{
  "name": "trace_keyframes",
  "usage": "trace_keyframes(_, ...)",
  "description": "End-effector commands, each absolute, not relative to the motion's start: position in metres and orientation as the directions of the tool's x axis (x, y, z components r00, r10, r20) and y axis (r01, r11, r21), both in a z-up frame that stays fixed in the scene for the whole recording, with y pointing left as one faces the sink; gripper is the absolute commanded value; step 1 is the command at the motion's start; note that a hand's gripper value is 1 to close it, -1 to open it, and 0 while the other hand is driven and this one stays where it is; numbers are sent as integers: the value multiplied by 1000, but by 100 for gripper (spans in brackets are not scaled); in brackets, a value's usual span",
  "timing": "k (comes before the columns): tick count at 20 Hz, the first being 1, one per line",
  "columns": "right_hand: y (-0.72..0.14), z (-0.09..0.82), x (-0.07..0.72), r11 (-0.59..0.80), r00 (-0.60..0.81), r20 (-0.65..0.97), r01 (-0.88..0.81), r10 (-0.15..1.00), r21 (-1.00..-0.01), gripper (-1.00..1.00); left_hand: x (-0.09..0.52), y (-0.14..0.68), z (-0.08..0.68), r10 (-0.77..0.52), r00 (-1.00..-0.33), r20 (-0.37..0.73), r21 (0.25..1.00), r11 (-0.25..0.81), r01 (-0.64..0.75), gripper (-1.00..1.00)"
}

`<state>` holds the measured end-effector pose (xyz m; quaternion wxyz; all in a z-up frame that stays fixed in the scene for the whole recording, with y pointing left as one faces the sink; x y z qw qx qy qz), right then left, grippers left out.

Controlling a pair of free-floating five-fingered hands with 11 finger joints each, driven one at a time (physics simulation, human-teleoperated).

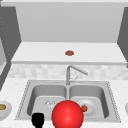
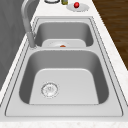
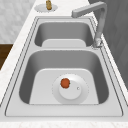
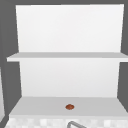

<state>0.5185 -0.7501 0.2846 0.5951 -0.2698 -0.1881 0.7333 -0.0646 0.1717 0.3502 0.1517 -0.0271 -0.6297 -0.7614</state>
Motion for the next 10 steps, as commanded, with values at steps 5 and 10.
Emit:
trace_keyframes(5,-761,284,502,-190,-102,-177,-779,979,-598,100,-65,172,350,-197,-953,232,951,-161,265,0)
trace_keyframes(10,-764,283,500,-201,-115,-179,-773,977,-601,100,-65,172,350,-197,-953,232,951,-161,265,0)
